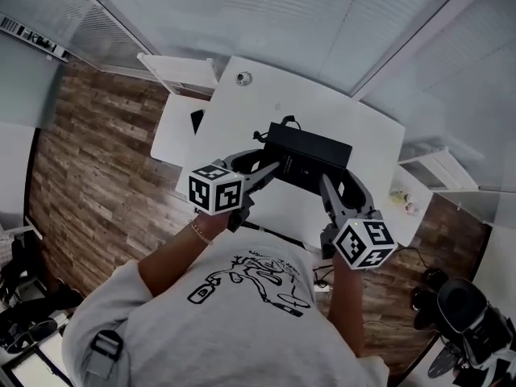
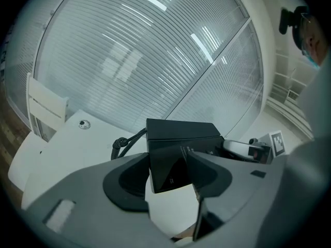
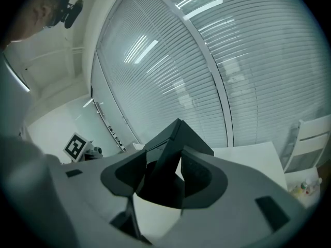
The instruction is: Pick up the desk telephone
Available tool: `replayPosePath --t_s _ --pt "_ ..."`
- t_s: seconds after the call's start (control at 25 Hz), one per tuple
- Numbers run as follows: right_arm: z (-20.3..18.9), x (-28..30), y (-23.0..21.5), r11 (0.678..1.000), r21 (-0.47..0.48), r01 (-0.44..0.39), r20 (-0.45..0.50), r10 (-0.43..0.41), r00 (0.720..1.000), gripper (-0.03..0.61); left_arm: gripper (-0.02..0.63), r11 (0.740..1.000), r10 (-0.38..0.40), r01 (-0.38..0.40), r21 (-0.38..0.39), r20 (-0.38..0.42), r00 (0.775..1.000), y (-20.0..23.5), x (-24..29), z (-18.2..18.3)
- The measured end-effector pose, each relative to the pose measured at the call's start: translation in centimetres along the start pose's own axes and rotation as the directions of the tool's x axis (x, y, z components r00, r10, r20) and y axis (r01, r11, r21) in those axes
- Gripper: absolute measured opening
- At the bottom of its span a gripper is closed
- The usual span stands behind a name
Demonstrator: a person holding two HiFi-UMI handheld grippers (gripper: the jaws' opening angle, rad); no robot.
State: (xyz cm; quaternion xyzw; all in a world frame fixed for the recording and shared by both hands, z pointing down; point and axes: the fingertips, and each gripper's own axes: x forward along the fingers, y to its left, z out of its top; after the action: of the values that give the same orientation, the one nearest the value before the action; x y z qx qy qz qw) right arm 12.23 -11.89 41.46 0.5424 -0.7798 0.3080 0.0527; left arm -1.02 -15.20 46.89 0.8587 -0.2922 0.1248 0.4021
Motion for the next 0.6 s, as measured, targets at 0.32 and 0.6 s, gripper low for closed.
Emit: replayPosePath --t_s 0.32,0.6 --pt "2.4 -1.6 1.3 1.0 -0.009 -0.001 0.051 0.002 0.999 0.196 0.225 1.0 -0.014 0.014 0.007 0.023 1.0 -2.0 -1.3 1.9" --pt "4.7 -3.0 1.9 0.999 -0.035 -0.001 0.098 0.005 0.995 0.196 0.218 0.999 -0.042 0.042 0.005 0.052 0.998 -3.7 -1.7 3.7"
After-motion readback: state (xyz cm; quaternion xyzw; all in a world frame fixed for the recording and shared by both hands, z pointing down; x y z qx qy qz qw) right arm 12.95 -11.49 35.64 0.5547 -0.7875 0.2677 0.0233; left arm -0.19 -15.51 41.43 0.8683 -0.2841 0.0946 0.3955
